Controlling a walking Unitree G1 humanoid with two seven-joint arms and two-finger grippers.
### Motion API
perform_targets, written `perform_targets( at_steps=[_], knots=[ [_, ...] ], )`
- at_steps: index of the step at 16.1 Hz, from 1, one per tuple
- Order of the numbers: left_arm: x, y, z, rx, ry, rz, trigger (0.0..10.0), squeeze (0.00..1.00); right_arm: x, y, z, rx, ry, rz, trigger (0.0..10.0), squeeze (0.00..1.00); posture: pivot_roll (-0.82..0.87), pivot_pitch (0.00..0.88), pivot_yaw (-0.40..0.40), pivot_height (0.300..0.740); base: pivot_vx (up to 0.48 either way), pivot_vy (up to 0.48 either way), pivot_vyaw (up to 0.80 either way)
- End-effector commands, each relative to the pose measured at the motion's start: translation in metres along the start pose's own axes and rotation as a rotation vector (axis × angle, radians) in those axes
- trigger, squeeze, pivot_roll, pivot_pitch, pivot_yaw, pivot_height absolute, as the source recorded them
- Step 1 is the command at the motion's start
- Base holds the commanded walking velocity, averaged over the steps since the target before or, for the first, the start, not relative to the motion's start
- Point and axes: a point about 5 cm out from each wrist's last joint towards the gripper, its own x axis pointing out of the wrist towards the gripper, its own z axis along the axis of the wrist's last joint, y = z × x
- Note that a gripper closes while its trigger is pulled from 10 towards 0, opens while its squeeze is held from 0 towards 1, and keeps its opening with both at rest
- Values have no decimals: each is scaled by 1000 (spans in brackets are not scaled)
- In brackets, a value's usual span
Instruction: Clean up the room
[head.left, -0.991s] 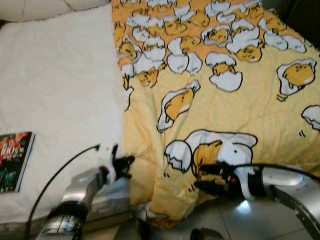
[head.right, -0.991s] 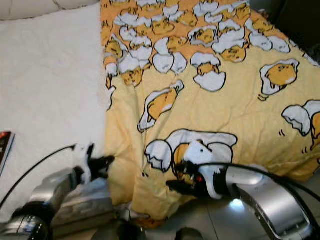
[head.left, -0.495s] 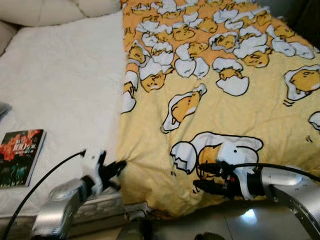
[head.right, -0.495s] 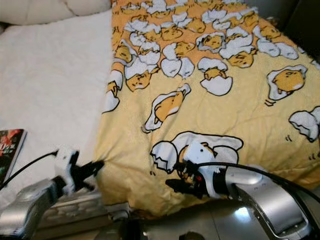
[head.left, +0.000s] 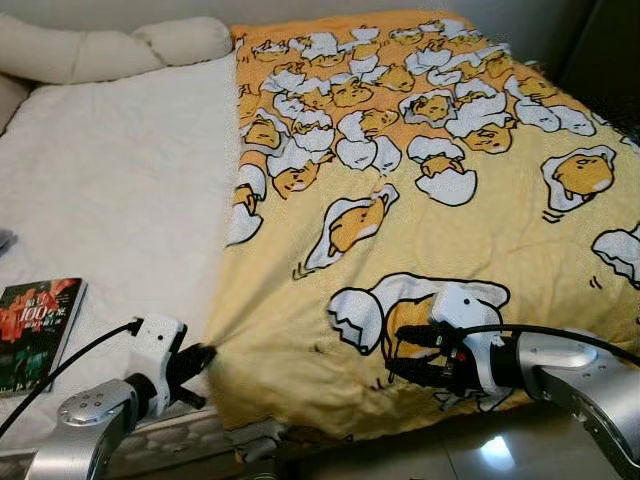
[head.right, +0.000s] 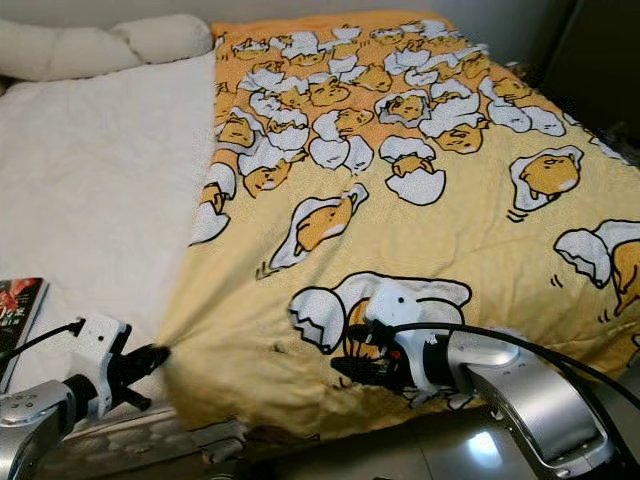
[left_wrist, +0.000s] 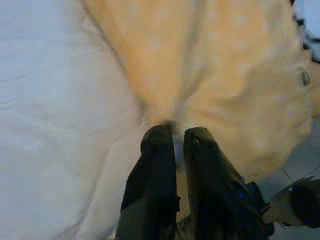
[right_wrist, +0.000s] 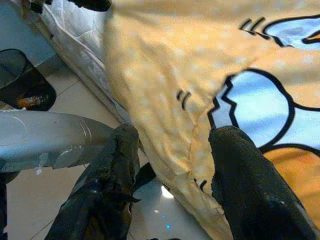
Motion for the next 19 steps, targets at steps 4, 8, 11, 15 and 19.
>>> perform_targets(
  at_steps=[4,8,11,15,19],
  knots=[
    [-4,-10,21,-19,-84,-70,10000,906,1,-1,-1,2,-21,-18,10000,0,-28,0,107,740,0,0,0],
    [-6,-11,66,11,-265,12,10000,0,6,-5,-1,43,-98,-131,10000,0,-20,0,123,740,0,0,0],
    [4,-26,104,53,-382,164,10000,0,22,-16,1,208,-295,-421,10000,0,-18,0,109,740,0,0,0],
    [17,-47,95,9,-383,187,10000,0,26,-15,-12,352,-379,-630,10000,0,-35,0,82,740,0,0,0],
    [16,-56,95,61,-400,213,10000,0,29,-6,-25,325,-329,-674,10000,0,-33,0,72,740,0,-356,400]
  ],
)
